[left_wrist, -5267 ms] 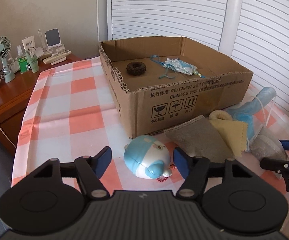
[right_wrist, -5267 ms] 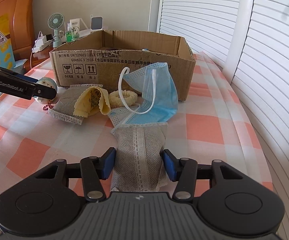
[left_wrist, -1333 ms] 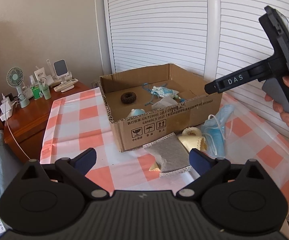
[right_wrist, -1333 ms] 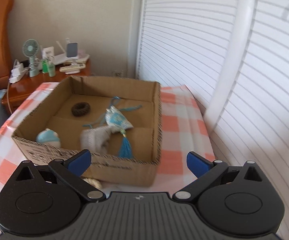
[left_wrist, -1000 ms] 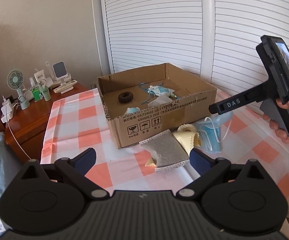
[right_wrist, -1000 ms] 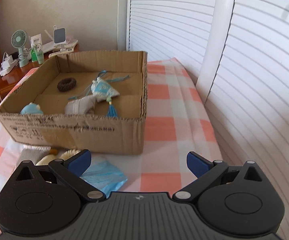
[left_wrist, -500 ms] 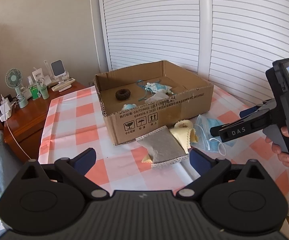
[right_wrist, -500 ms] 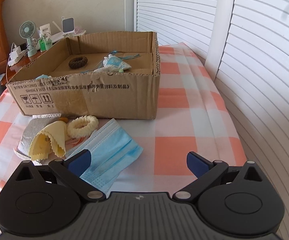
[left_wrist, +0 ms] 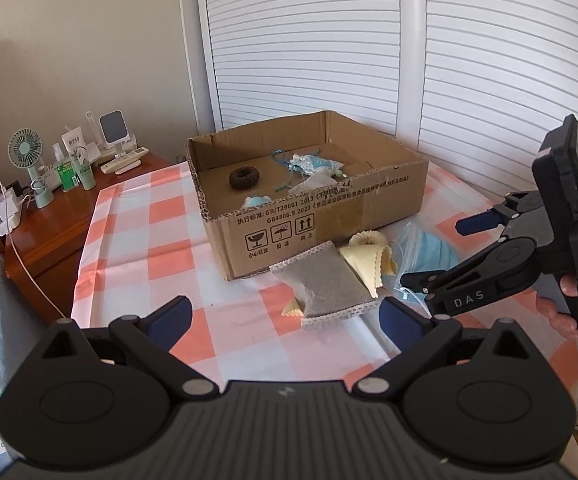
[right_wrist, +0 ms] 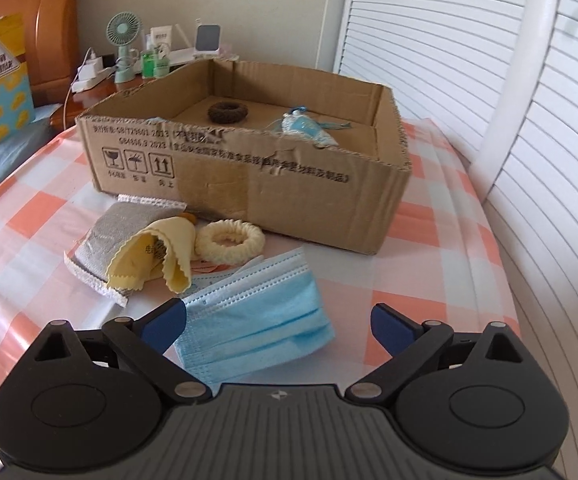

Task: Organize soft objects
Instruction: 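Move the right tool to the blue surgical mask and grasp it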

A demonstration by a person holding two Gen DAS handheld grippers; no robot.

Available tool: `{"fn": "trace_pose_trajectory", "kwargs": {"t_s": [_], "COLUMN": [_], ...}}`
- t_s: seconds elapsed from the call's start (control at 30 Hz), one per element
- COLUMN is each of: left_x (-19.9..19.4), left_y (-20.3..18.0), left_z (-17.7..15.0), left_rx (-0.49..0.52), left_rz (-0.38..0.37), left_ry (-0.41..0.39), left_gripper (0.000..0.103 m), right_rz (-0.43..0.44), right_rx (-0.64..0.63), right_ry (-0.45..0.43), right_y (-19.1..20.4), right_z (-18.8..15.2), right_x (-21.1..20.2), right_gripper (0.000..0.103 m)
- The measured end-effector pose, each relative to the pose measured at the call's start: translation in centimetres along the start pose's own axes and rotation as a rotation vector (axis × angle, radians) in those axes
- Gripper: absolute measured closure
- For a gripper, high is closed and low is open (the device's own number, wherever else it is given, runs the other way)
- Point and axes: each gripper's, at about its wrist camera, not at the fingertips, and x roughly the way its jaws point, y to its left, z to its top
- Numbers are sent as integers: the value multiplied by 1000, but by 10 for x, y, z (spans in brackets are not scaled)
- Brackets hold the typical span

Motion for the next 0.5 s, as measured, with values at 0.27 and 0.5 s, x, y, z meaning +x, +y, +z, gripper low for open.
{"fn": "trace_pose_trajectory", "kwargs": {"t_s": [0.27, 0.5], "left_x": [10, 22], "left_y": [2, 1], "left_z": [-2, -2], "left_rx": [-10, -8], "left_rz": [-2, -9], "left_ry": [26, 52], "left_gripper": [3, 3], "right_rz": [75, 138], "right_rx": [-4, 8], "right_ry": [0, -9], "right_y": [-5, -11], "right_z": [-1, -6], "right_x": [11, 4], "right_gripper": [13, 30]}}
